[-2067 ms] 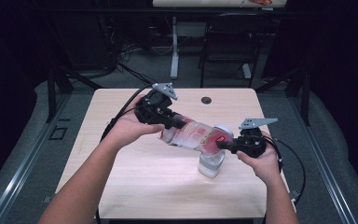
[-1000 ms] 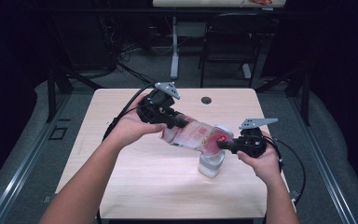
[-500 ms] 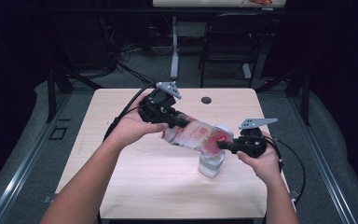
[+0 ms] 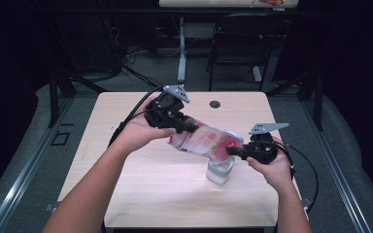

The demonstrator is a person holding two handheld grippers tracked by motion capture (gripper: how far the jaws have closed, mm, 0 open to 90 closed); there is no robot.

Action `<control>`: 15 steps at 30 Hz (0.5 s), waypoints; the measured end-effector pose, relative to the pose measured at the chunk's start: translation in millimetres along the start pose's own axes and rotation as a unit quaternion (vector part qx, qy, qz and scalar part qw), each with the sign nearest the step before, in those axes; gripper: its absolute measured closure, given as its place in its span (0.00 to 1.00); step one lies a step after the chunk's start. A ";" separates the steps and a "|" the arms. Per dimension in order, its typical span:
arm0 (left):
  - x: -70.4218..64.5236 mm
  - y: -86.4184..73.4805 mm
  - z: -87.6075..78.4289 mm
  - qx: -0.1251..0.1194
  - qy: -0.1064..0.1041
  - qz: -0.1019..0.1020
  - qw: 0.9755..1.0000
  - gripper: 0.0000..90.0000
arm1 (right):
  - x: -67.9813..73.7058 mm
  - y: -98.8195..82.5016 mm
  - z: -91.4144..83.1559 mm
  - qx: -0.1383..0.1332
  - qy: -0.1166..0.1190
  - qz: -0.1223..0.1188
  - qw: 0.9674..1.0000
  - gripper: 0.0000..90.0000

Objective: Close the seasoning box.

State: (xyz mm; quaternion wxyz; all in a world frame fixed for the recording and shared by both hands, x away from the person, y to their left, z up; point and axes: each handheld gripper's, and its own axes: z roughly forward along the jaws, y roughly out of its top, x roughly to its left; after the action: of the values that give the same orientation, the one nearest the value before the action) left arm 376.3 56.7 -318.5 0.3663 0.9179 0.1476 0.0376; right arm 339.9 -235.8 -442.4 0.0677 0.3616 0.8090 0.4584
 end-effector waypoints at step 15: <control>-0.6 2.1 0.9 0.000 0.000 0.000 1.000 0.81 | -1.4 -0.7 0.0 0.000 0.002 0.001 1.000 0.95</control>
State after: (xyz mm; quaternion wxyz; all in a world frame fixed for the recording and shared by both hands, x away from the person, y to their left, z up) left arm 376.4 54.5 -317.7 0.3666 0.9179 0.1471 0.0375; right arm 340.6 -236.9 -443.3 0.0657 0.3614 0.8089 0.4591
